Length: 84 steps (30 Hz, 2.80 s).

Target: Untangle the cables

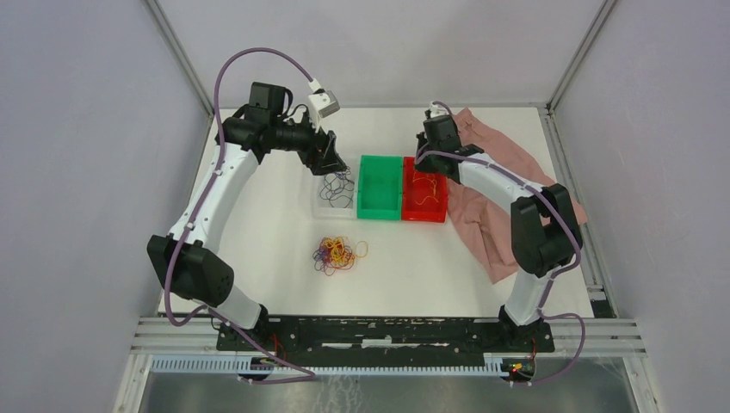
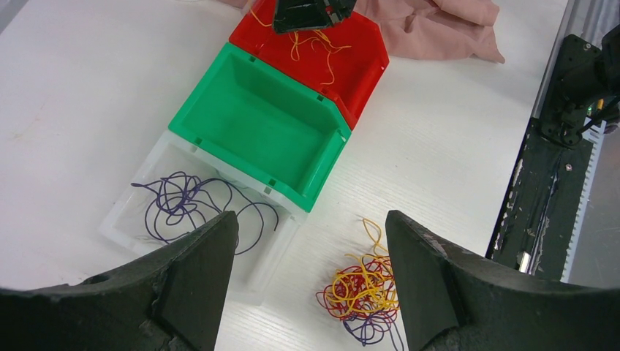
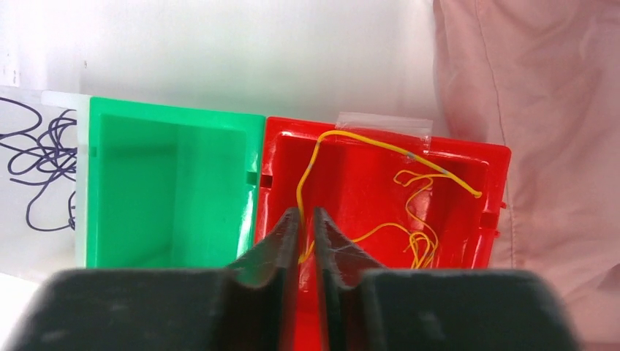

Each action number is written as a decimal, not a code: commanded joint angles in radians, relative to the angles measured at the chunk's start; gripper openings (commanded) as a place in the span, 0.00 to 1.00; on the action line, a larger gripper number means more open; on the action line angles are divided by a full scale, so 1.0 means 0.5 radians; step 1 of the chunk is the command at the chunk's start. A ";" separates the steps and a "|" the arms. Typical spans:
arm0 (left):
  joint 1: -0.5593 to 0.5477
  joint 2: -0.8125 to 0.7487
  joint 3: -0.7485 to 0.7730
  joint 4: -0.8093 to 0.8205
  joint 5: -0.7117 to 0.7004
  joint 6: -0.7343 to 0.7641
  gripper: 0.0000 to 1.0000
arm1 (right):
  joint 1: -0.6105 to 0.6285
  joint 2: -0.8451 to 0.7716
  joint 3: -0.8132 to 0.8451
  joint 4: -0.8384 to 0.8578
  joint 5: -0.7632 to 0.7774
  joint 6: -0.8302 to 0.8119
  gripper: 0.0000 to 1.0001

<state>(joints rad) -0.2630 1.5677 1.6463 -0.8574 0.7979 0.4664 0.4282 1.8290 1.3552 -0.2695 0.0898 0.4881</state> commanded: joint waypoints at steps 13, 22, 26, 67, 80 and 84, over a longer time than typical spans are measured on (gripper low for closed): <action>0.014 -0.097 0.030 0.078 0.064 0.003 0.81 | -0.007 0.212 -0.052 0.026 -0.002 0.049 0.03; 0.015 -0.088 0.039 0.080 0.058 -0.003 0.81 | -0.007 0.361 0.107 -0.083 -0.042 -0.017 0.18; 0.013 -0.075 0.055 0.080 0.058 -0.007 0.81 | -0.009 0.240 0.107 -0.082 -0.047 -0.038 0.39; 0.358 -0.400 -0.460 -0.164 0.070 0.317 0.78 | 0.841 -0.090 -0.350 -0.025 -0.619 -0.522 0.59; 0.357 -0.441 -0.390 -0.187 0.130 0.276 0.78 | 0.843 0.296 -0.059 -0.106 -0.735 -0.561 0.46; 0.358 -0.445 -0.386 -0.189 0.148 0.275 0.78 | 0.846 0.185 -0.189 0.034 -0.667 -0.538 0.26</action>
<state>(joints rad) -0.0811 1.3838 1.4143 -0.9485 0.8227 0.5774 0.8497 1.9732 1.2922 -0.3309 -0.2604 0.2111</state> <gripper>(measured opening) 0.779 0.356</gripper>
